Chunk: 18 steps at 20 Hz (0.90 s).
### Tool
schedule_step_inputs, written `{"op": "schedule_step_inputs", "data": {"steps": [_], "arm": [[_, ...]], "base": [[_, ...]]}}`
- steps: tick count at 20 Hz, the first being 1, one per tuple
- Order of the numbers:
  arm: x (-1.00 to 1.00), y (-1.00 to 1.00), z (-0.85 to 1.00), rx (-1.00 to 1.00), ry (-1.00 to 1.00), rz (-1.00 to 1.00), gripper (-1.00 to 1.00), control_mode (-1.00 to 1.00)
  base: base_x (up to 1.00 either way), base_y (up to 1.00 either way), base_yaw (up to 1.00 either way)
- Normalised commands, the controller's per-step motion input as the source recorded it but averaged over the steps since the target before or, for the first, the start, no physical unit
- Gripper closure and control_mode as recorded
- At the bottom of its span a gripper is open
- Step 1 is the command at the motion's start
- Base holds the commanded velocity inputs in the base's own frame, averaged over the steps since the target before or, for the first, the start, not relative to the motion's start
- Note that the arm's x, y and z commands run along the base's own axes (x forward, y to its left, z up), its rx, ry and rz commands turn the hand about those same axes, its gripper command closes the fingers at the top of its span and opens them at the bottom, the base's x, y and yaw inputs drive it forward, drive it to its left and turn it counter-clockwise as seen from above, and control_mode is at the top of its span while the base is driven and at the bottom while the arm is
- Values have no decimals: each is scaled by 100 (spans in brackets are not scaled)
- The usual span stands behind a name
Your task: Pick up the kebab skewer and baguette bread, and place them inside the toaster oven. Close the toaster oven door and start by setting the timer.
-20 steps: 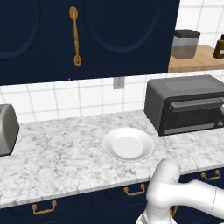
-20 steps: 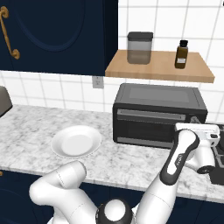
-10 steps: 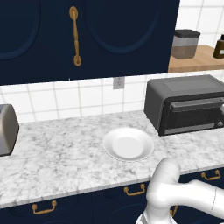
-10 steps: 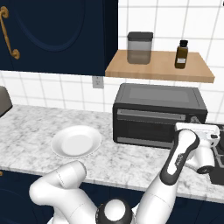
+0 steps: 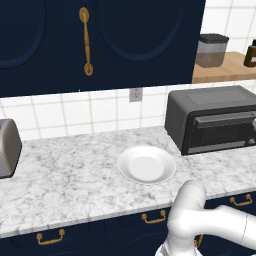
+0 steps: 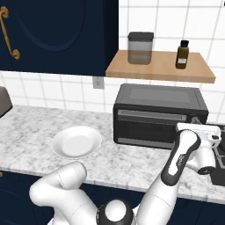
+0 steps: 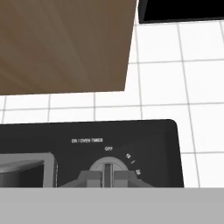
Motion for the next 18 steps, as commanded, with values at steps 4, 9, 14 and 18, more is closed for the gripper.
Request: {"op": "schedule_step_inputs", "data": {"steps": [4,9,14,18], "arm": [[1,0,0,0,0,0,100,-100],[6,5,0,0,0,-2,100,-100],[2,7,0,1,2,-5,100,-100],[3,1,0,3,5,-6,100,-100]], "base": [[0,0,0],[0,0,0],[0,0,0],[0,0,0]]}}
